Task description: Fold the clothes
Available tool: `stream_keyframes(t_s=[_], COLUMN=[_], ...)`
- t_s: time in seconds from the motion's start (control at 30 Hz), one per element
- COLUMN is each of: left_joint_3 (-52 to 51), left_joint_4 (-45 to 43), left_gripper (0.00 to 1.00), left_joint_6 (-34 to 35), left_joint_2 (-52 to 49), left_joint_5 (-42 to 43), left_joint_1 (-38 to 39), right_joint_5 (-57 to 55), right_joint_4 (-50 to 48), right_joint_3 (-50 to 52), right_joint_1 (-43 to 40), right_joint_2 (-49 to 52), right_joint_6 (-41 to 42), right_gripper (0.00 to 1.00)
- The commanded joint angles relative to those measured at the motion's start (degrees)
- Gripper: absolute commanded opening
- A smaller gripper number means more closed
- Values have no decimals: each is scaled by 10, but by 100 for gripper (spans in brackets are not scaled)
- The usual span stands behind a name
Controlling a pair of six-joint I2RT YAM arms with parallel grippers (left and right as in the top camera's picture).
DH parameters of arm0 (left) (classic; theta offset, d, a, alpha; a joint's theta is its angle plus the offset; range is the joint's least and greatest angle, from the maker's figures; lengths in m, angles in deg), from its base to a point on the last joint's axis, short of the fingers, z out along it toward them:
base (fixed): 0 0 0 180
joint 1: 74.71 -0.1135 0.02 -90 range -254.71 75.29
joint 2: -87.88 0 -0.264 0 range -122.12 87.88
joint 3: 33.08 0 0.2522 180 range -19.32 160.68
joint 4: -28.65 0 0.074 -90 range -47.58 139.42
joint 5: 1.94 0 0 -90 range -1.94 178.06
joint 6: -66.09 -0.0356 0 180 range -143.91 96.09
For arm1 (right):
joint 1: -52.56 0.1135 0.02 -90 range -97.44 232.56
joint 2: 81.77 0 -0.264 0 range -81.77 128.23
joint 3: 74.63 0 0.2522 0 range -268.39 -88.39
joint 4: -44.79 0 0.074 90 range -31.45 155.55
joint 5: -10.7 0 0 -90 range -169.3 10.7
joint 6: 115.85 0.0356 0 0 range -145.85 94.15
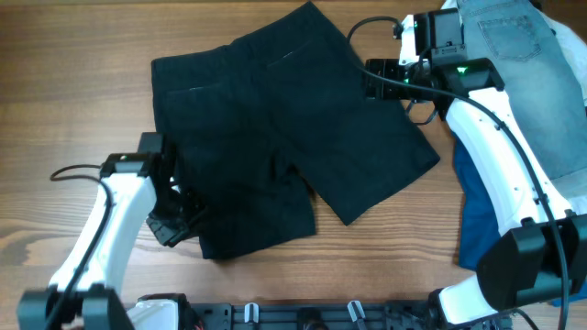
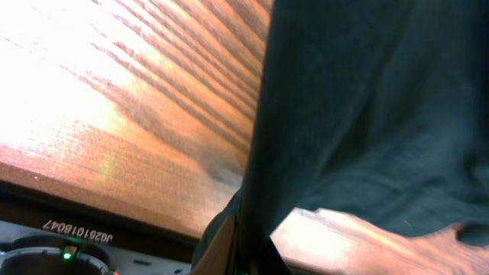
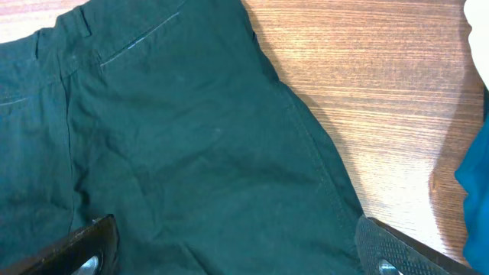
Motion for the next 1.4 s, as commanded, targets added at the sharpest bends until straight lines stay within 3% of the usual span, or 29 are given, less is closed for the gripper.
stream_keyframes(t_s=[0.0,0.03,0.17,0.27,0.47,0.6,0.8,1.1,1.2,1.37], left_joint_3=[9,9,10,41,86,86,85,85,85,86], left_joint_4=[17,17,7,-58,-251,-327,-352,-469,-502,-539], left_gripper=[77,100,100,100,100,100,100,100,100,100], left_joint_6=[-42,-42,-43,-41,-41,-41,-77,-103,-125,-164], left_joint_2=[49,50,50,50,50,49,30,-57,-102,-175], left_joint_5=[33,34,34,33,-6,-46,-80,-77,-31,-27], left_joint_1=[-9,-9,-9,-16,-76,-117,-130,-130,-128,-106], right_joint_5=[14,29,68,129,125,73,-52,-86,-90,-90], right_joint_4=[-4,-3,-5,-15,-36,-43,-44,-43,-83,-134], right_joint_3=[2,2,2,2,2,2,2,2,2,2], right_joint_1=[0,0,1,20,114,182,238,191,149,68], right_joint_2=[31,42,57,66,106,158,228,304,315,319], right_joint_6=[-4,-5,-7,-38,-49,-49,-43,23,-25,-101], right_gripper=[100,100,100,100,100,100,100,100,100,100])
